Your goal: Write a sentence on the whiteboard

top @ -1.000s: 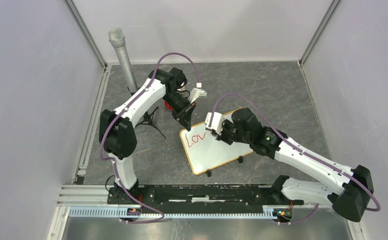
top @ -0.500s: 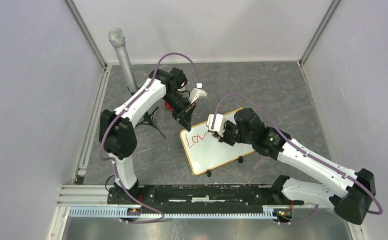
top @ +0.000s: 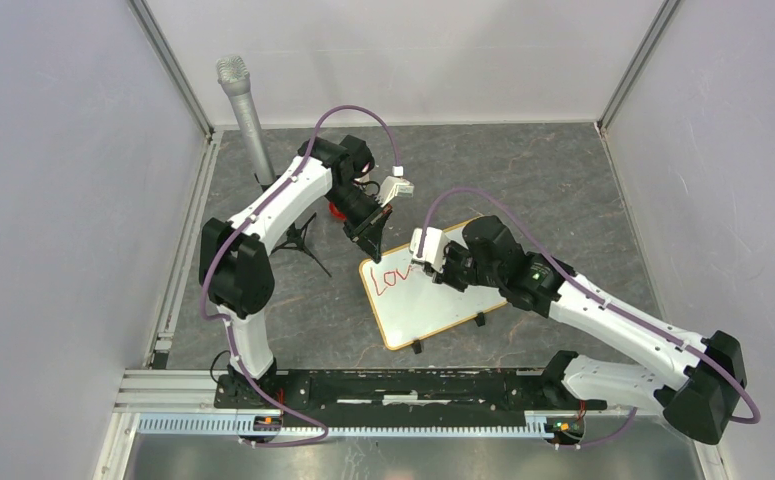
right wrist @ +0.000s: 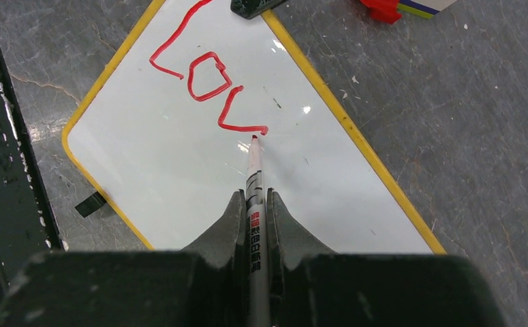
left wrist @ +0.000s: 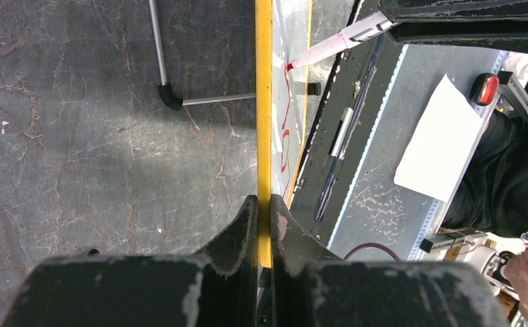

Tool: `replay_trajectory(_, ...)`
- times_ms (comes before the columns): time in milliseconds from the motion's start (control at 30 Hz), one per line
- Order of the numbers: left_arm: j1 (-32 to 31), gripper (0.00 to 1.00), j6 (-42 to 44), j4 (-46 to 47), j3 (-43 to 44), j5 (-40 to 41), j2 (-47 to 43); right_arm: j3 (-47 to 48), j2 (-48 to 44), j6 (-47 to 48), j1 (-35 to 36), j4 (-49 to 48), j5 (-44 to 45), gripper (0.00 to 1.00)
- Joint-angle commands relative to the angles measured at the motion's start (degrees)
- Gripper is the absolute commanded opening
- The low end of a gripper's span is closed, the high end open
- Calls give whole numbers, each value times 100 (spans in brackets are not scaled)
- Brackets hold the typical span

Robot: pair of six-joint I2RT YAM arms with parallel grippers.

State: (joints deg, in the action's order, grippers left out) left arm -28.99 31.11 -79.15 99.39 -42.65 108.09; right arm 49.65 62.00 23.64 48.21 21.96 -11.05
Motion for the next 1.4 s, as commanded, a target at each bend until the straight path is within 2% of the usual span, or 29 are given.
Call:
replay_trajectory(0,-32,3,305,-154,150,-200,-16,-34,33,-9,-26,-107,287,0)
replay_trajectory(533,-30,3,310,-168,186,-193,9,-70,-221,273,-526,191,438,0)
replay_trajectory(1367,-34,3,340,-220,238,-199,32,412,104,70,-528,-50,39,0)
